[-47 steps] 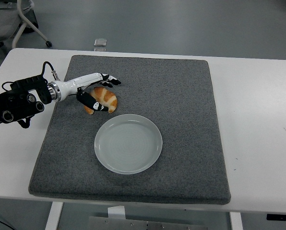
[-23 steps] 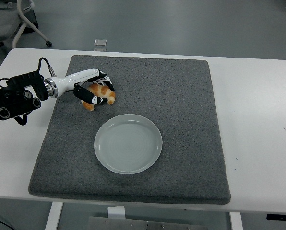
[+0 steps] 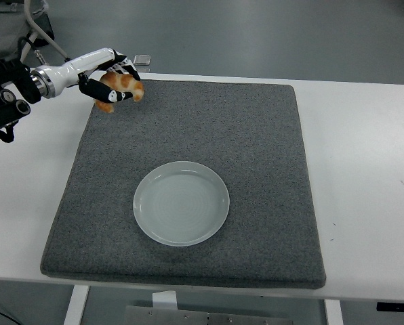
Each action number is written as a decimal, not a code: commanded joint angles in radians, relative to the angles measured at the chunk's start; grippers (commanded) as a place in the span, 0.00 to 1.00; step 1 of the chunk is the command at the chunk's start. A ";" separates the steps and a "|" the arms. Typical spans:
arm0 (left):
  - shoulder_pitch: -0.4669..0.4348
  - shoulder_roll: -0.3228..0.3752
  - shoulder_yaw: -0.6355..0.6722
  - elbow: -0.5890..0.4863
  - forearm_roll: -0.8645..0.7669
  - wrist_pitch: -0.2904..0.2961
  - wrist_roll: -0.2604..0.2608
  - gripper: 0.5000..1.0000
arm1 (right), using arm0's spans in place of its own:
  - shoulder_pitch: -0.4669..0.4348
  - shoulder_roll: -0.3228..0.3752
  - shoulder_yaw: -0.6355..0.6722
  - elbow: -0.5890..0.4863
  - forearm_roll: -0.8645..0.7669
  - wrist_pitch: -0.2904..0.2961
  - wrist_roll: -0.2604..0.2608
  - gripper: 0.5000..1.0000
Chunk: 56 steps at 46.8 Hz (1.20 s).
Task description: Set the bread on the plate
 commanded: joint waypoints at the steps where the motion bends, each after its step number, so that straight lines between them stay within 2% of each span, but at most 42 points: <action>1: -0.065 0.023 0.002 0.002 0.000 -0.005 0.000 0.00 | 0.000 0.000 -0.001 0.000 0.000 0.000 0.000 0.86; 9: -0.212 0.036 0.000 0.008 -0.006 -0.075 0.000 0.00 | 0.000 0.000 0.000 0.000 0.000 0.000 0.000 0.86; 13: -0.252 0.016 0.000 0.022 -0.015 -0.085 0.004 0.00 | 0.000 0.000 -0.001 0.000 0.000 0.000 0.000 0.86; 22: -0.339 -0.098 -0.006 0.006 -0.028 -0.089 0.009 0.00 | 0.000 0.000 -0.001 0.000 0.000 0.000 0.000 0.86; 25: -0.361 -0.118 -0.006 -0.035 -0.028 -0.086 0.011 0.00 | 0.000 0.000 0.000 0.000 0.000 0.000 0.000 0.86; 29: -0.376 -0.113 -0.006 -0.145 -0.028 -0.079 0.011 0.00 | 0.000 0.000 -0.001 0.000 0.000 0.000 0.000 0.86; 32: -0.376 -0.099 -0.006 -0.248 -0.024 -0.072 0.012 0.00 | 0.000 0.000 0.000 0.000 0.000 0.000 0.000 0.86; 41: -0.347 0.005 0.015 -0.512 -0.005 -0.054 0.014 0.00 | 0.000 0.000 -0.001 0.000 0.000 0.000 0.000 0.86; 48: -0.252 0.037 0.031 -0.546 0.095 -0.037 0.012 0.00 | 0.000 0.000 -0.001 0.000 0.000 0.000 0.000 0.86; 56: -0.105 0.049 0.020 -0.564 0.279 0.046 0.000 0.00 | 0.000 0.000 0.000 0.000 0.000 0.000 0.000 0.86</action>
